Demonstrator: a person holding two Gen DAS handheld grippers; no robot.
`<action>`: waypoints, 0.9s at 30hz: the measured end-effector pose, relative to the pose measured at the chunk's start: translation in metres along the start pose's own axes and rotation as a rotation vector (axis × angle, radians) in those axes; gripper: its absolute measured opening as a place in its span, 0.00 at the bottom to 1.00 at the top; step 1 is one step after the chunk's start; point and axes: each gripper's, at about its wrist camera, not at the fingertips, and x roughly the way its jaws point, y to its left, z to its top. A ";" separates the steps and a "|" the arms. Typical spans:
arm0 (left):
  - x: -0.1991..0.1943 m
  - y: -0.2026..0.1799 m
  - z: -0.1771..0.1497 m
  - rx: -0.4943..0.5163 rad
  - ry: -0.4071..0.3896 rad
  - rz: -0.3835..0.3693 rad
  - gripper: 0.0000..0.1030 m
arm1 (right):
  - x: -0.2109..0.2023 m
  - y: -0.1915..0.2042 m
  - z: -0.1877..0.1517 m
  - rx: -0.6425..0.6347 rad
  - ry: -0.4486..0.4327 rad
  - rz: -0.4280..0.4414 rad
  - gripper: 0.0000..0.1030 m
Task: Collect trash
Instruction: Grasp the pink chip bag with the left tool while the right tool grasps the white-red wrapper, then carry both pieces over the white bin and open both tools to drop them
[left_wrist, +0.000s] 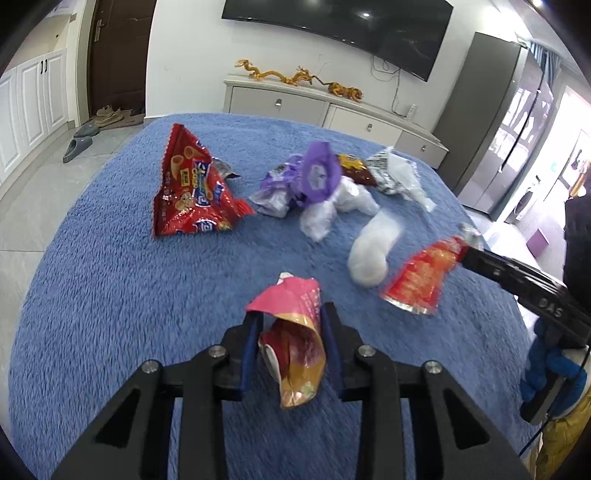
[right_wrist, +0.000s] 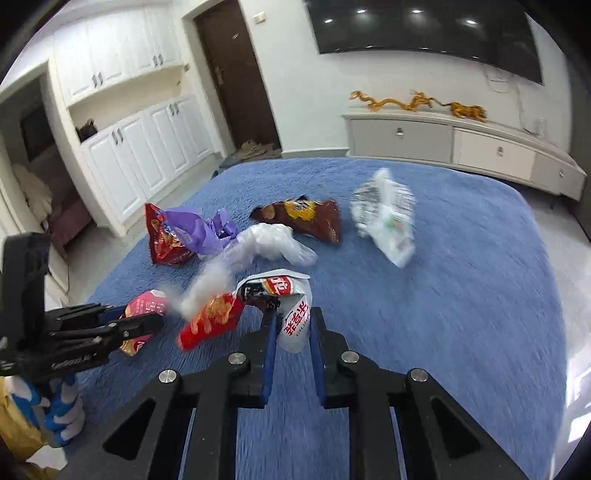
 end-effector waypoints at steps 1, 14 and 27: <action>-0.005 -0.003 -0.001 0.005 -0.005 -0.002 0.29 | -0.014 -0.003 -0.006 0.017 -0.016 -0.012 0.16; -0.066 -0.061 0.004 0.091 -0.064 -0.058 0.29 | -0.136 -0.039 -0.060 0.181 -0.173 -0.118 0.16; -0.039 -0.269 0.001 0.407 0.040 -0.311 0.29 | -0.264 -0.139 -0.165 0.484 -0.243 -0.461 0.16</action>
